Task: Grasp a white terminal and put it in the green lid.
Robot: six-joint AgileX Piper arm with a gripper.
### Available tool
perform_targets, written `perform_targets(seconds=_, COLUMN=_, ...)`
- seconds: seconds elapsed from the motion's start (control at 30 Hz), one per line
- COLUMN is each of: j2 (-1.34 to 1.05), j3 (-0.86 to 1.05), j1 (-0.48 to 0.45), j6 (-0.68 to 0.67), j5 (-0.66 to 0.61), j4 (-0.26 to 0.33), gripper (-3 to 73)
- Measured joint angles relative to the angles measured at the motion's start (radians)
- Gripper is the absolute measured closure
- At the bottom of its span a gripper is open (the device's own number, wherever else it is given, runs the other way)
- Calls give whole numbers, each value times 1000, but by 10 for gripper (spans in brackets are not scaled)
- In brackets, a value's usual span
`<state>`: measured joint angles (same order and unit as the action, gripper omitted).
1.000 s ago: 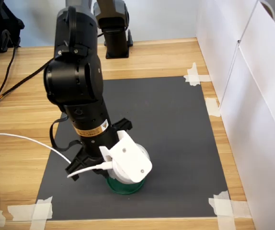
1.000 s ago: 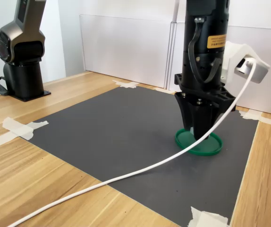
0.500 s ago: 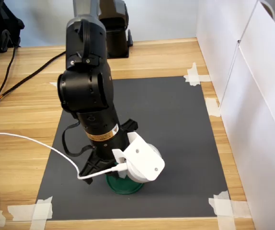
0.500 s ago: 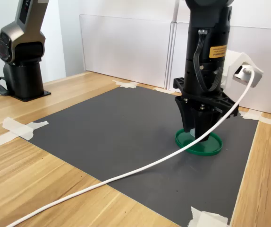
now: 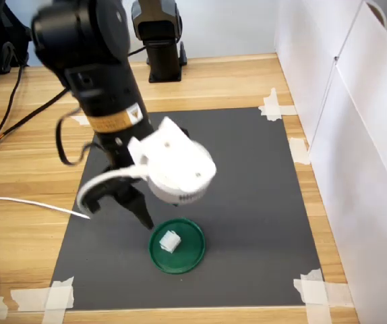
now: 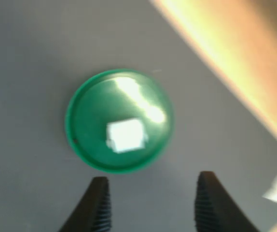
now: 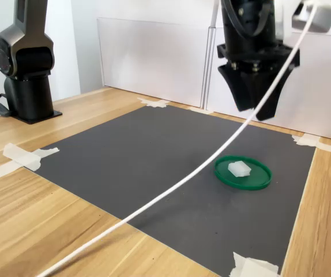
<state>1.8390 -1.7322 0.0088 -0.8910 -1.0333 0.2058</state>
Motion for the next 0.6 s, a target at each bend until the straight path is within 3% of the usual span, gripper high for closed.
perform_targets(seconds=0.17, j2=-215, j3=95, j1=-60, j6=25, j5=133, j4=96, gripper=522)
perform_targets(seconds=0.27, j2=-341, j3=159, j1=-85, j6=111, j5=225, j4=133, gripper=670)
perform_targets(seconds=0.43, j2=-534, j3=296, j1=-92, j6=463, j5=354, j4=123, gripper=712)
perform_targets(seconds=0.6, j2=-745, j3=512, j1=-92, j6=849, j5=419, j4=57, gripper=715)
